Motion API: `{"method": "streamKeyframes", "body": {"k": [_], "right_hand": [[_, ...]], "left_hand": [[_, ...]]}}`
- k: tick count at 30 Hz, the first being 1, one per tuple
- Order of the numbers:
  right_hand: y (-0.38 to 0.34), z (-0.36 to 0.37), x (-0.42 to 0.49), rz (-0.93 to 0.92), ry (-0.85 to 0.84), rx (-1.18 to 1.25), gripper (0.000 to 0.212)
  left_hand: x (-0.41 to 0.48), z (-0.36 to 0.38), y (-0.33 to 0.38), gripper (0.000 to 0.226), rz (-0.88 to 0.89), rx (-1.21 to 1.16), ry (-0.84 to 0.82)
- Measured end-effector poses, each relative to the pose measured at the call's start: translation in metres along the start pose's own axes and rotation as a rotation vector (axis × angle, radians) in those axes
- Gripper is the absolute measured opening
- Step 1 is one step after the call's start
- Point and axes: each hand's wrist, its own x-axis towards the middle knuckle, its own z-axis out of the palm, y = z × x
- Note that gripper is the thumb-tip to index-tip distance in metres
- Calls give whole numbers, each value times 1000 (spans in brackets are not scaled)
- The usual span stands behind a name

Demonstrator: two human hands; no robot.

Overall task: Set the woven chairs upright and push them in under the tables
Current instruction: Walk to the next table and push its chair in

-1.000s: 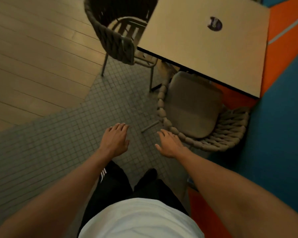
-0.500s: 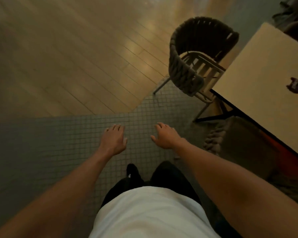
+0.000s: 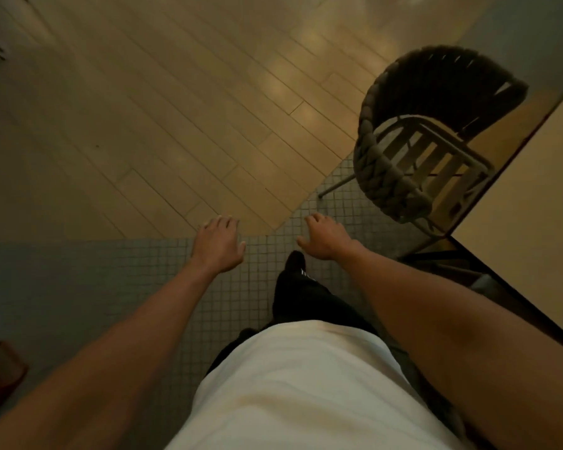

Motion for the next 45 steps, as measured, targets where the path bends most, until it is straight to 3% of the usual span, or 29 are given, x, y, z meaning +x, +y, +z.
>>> {"method": "streamKeyframes", "body": {"k": [8,16,27,36,45], "right_hand": [[55,-124,99,49,42,23,78],[99,-191,178,118,60,126,74],[149,-344,326,429,188,334,73],[224,-429,394,770,307,572,76],[358,-502,466,933,268,803,74]], "left_hand": [[134,-100,24,74,61,52,-5],[259,-155,34,74,98,34,-34],[517,-295,67,85,489,227,-64],[703,-405,161,79,811,388,-78],[857,-479,310,79,997,549,-112]]}}
